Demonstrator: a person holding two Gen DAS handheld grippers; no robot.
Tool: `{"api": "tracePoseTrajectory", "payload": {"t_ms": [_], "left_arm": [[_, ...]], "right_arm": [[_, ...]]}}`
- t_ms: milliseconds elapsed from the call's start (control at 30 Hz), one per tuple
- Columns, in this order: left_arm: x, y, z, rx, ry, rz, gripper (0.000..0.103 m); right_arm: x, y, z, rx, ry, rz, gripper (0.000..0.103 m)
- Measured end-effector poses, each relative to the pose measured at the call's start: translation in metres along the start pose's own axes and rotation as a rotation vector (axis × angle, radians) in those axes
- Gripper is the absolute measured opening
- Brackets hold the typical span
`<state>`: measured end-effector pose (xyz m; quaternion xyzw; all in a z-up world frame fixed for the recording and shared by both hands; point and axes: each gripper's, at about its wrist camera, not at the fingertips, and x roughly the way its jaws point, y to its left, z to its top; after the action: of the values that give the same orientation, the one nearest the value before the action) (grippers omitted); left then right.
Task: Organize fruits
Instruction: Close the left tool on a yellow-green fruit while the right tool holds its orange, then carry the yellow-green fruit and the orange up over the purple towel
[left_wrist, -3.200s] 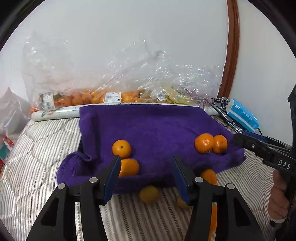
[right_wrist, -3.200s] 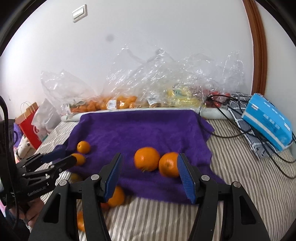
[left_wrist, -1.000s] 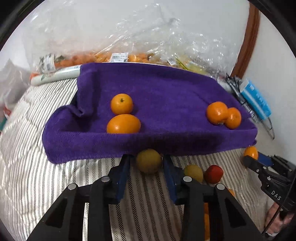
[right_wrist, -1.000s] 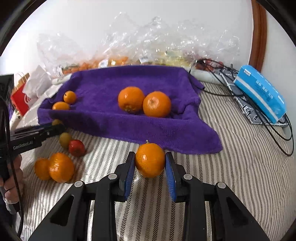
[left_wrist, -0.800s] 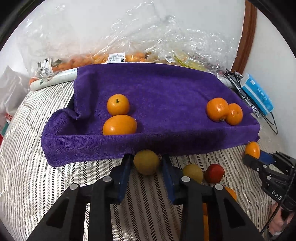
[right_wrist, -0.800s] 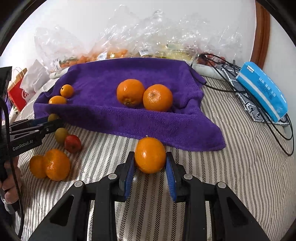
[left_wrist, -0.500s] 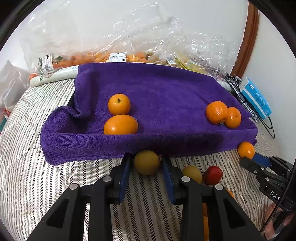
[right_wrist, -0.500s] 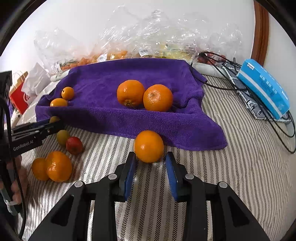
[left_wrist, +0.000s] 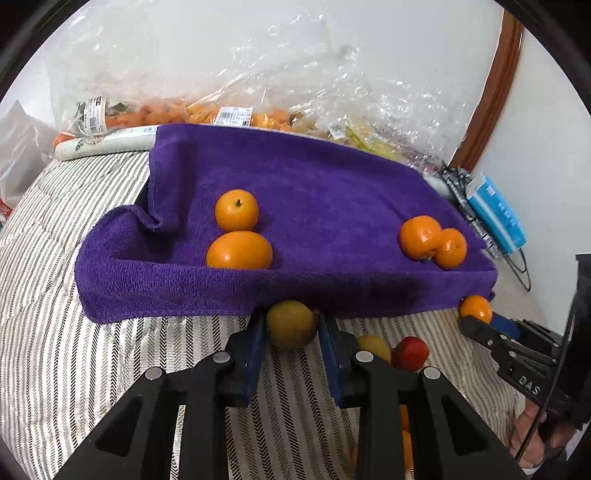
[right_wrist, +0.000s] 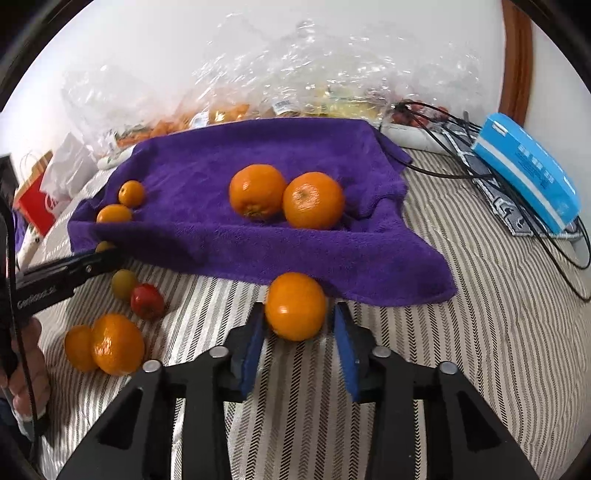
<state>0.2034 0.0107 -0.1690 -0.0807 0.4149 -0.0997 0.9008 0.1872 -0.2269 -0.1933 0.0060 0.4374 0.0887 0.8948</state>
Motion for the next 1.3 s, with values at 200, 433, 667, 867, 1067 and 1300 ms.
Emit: {"api": "tracePoseTrajectory", "payload": {"t_ms": [200, 433, 667, 867, 1067, 1300], "left_arm": [[-0.010, 0.000, -0.005, -0.007, -0.031, -0.029, 0.027], [-0.028, 0.006, -0.015, -0.023, -0.056, 0.011, 0.027], [-0.056, 0.016, 0.003, -0.043, -0.111, 0.004, 0.027], [-0.064, 0.012, 0.045, -0.025, -0.174, 0.007, 0.027], [-0.046, 0.009, 0.081, -0.040, -0.193, 0.000, 0.027], [-0.015, 0.020, 0.078, -0.070, -0.190, 0.034, 0.027]], "right_arm": [[-0.009, -0.010, -0.001, 0.052, -0.042, 0.064, 0.032], [-0.026, -0.004, -0.008, 0.069, -0.095, 0.075, 0.032], [-0.052, 0.011, 0.009, 0.024, -0.152, 0.105, 0.032], [-0.065, 0.023, 0.050, -0.002, -0.226, 0.124, 0.032], [-0.055, 0.026, 0.089, -0.008, -0.265, 0.113, 0.032], [-0.021, 0.022, 0.106, 0.018, -0.250, 0.128, 0.032]]}}
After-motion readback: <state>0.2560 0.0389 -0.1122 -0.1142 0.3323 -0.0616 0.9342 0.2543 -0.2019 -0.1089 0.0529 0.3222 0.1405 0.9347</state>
